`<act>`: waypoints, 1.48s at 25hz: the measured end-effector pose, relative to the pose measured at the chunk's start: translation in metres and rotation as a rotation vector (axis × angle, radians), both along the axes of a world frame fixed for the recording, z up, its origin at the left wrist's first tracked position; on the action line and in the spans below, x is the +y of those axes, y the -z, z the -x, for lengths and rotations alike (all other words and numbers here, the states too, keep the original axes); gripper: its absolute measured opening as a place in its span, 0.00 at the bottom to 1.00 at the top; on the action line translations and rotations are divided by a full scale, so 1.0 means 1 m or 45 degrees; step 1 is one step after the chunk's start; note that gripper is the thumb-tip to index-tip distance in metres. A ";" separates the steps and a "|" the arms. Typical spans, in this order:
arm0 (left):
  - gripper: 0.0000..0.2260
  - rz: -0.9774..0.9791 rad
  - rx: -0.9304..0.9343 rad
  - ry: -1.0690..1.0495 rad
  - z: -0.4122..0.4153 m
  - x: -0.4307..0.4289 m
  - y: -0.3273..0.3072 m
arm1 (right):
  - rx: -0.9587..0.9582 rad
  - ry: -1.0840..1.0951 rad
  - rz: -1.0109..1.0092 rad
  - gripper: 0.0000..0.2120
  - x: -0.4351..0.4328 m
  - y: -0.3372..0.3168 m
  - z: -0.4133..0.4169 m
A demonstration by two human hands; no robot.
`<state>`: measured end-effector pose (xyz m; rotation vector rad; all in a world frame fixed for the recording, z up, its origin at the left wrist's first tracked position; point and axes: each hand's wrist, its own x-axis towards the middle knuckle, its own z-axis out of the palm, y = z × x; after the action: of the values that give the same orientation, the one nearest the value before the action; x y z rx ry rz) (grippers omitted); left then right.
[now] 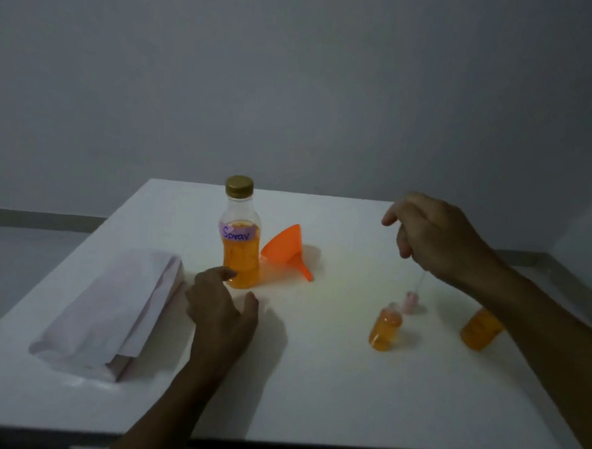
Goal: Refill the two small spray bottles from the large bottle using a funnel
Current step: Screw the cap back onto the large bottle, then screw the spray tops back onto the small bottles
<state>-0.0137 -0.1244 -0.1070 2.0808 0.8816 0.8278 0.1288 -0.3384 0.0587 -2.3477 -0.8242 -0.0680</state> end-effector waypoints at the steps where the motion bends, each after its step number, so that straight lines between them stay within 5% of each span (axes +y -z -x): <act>1: 0.18 -0.054 -0.039 0.085 -0.003 -0.010 -0.001 | 0.056 0.079 -0.037 0.13 -0.020 0.017 -0.001; 7: 0.30 0.148 0.129 0.838 -0.028 -0.099 -0.004 | 0.416 0.369 -0.065 0.03 -0.085 0.111 0.004; 9: 0.34 0.240 0.166 0.930 -0.041 -0.117 0.001 | 0.435 0.440 -0.027 0.09 -0.085 0.129 -0.003; 13: 0.33 0.237 0.150 0.921 -0.059 -0.132 0.007 | 0.421 0.518 -0.161 0.19 -0.069 0.148 -0.024; 18: 0.15 0.176 -0.001 0.881 -0.071 -0.134 0.005 | 0.283 0.403 -0.229 0.10 -0.067 0.148 -0.038; 23: 0.18 0.172 -0.123 0.745 -0.070 -0.114 -0.004 | 0.147 0.126 -0.385 0.07 -0.087 0.122 -0.024; 29: 0.18 0.128 -0.171 0.659 -0.065 -0.100 -0.004 | -0.344 0.028 -0.292 0.14 -0.096 0.111 -0.022; 37: 0.18 0.065 -0.165 0.688 -0.062 -0.096 0.000 | -0.505 -0.051 -0.272 0.11 -0.091 0.103 -0.018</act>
<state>0.0482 -0.2200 -0.1066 2.0485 0.2411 0.6261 0.1472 -0.4289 -0.0446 -2.1429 -0.9956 -0.5906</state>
